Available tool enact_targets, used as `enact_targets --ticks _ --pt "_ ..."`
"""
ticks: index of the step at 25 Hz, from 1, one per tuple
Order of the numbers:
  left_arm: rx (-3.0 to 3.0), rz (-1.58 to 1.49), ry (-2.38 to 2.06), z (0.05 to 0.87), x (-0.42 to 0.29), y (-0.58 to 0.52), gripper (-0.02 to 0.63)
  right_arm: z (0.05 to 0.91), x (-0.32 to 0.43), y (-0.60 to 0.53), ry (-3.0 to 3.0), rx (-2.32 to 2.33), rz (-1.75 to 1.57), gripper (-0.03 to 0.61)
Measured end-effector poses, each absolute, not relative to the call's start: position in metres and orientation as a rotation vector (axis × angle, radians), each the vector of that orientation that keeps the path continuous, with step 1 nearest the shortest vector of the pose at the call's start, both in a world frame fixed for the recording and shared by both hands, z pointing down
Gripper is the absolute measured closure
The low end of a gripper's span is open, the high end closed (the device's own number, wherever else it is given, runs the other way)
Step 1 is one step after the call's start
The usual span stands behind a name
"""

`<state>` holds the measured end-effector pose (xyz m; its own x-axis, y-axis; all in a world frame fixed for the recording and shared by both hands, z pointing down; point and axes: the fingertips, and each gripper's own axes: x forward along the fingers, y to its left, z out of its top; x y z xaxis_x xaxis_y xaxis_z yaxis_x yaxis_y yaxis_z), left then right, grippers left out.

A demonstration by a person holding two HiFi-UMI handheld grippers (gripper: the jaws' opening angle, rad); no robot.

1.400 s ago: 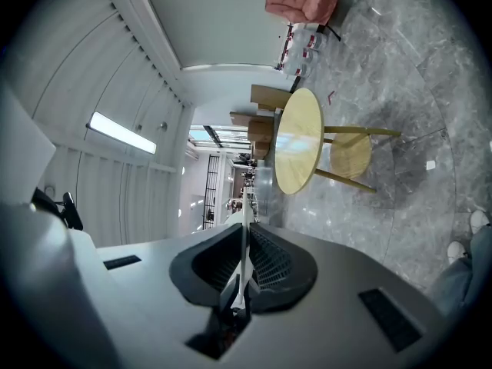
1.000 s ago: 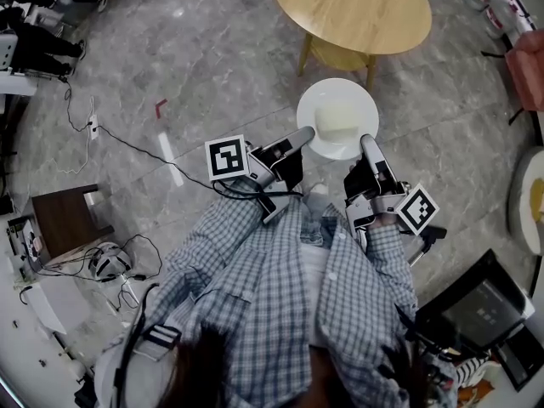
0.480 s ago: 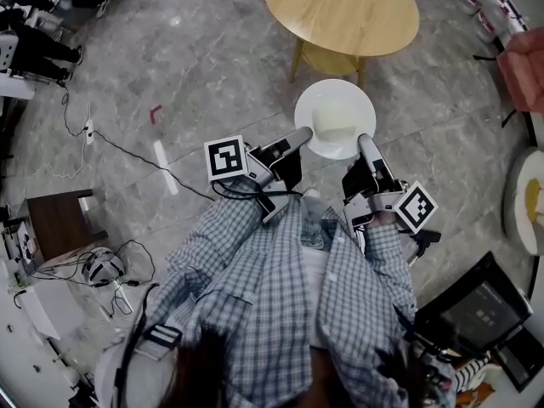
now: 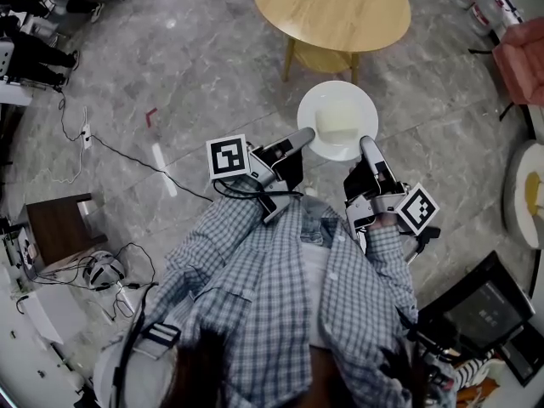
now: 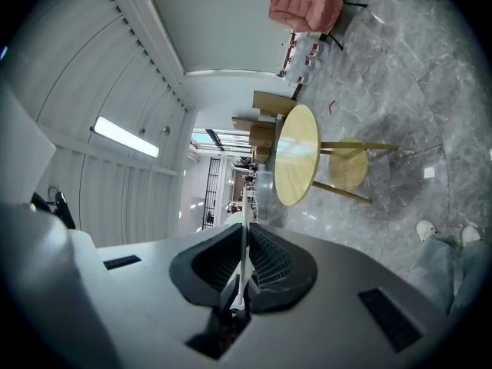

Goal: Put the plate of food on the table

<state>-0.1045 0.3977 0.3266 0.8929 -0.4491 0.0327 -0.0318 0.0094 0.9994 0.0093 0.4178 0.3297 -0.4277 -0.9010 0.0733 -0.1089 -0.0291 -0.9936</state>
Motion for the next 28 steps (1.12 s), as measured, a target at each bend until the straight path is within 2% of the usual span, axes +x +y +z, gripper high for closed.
enact_targets --ticks 10,16,28 --pt "1.538 -0.320 -0.360 0.327 -0.095 0.377 0.592 0.329 0.017 0.401 1.560 -1.119 -1.505 0.546" --pt "1.534 -0.305 -0.361 0.323 -0.071 0.300 0.592 0.327 0.042 0.325 1.541 -1.130 -1.516 0.546" --pt "1.536 -0.294 -0.349 0.329 -0.084 0.193 0.592 0.332 0.029 0.219 1.533 -1.151 -1.499 0.546"
